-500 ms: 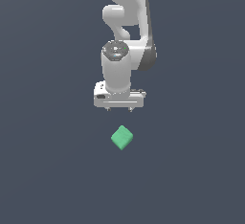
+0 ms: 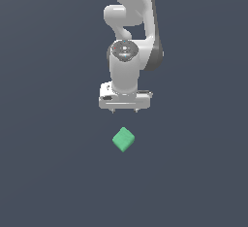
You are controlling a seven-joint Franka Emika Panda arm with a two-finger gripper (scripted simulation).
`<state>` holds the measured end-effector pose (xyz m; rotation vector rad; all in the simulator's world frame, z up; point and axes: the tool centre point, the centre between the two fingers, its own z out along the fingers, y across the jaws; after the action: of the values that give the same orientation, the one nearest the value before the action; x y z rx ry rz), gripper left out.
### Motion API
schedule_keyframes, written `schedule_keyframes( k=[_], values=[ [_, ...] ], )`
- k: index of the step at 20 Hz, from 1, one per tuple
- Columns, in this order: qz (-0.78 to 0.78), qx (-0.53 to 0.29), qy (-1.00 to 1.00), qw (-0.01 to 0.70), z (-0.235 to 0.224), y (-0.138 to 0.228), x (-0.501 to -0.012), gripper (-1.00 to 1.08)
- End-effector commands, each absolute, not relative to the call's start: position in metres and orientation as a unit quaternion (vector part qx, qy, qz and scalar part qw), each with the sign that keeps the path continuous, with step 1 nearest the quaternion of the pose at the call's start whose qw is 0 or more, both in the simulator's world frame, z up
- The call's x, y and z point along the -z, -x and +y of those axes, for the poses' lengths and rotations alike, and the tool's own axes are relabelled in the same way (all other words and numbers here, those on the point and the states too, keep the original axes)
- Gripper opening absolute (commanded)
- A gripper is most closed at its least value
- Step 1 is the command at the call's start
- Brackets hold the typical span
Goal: Pick up the object and move it to a goal position.
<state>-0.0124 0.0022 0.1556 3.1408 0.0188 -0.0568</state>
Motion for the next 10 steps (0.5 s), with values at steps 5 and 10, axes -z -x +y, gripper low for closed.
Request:
schedule_keyframes(
  k=[5,10],
  values=[
    [0.008,0.018,-1.0,0.002,0.0045,0.0119,-0.1562,1.0],
    [-0.011,0.018,-1.0,0.001,0.0042,0.0078,-0.1536,1.0]
  ],
)
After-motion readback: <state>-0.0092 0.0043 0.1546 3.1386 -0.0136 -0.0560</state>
